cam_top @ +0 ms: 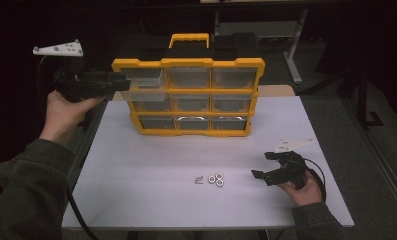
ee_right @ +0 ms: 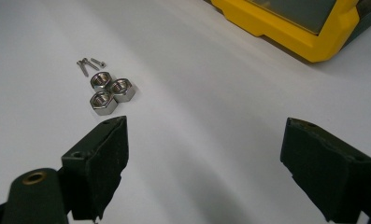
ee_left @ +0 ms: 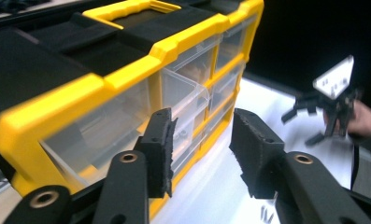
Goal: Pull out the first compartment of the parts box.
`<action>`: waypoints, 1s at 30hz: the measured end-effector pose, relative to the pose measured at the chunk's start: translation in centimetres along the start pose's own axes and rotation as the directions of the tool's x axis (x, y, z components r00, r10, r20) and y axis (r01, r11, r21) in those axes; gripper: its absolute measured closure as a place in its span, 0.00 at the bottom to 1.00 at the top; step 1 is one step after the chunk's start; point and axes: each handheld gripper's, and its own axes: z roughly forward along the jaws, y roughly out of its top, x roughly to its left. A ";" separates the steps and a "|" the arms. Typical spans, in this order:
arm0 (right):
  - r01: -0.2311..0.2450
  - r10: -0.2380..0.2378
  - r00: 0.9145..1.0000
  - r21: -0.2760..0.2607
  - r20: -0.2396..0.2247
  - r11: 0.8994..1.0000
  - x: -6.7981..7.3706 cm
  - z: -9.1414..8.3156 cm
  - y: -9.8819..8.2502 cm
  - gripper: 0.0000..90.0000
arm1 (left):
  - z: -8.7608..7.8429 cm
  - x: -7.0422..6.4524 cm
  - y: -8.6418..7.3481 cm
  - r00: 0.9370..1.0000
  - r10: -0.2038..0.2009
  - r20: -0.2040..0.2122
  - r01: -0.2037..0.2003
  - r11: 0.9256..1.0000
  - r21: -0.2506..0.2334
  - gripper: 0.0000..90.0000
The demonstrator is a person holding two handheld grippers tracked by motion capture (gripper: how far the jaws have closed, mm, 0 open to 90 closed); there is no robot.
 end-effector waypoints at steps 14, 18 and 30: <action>0.005 -0.005 1.000 0.013 -0.020 1.000 -0.3 0.3 -0.1 0.16 | 3.2 2.5 1.7 0.984 0.164 0.062 -0.173 0.969 0.175 0.55; 0.007 -0.007 1.000 0.023 -0.025 1.000 -0.2 0.5 -0.2 0.16 | 3.9 3.0 1.4 0.983 0.162 0.091 -0.178 0.962 0.206 0.57; 0.027 -0.026 0.999 0.020 -0.032 0.999 -0.2 0.5 -0.2 0.16 | 4.6 3.7 0.8 0.983 0.144 0.116 -0.169 0.952 0.255 0.66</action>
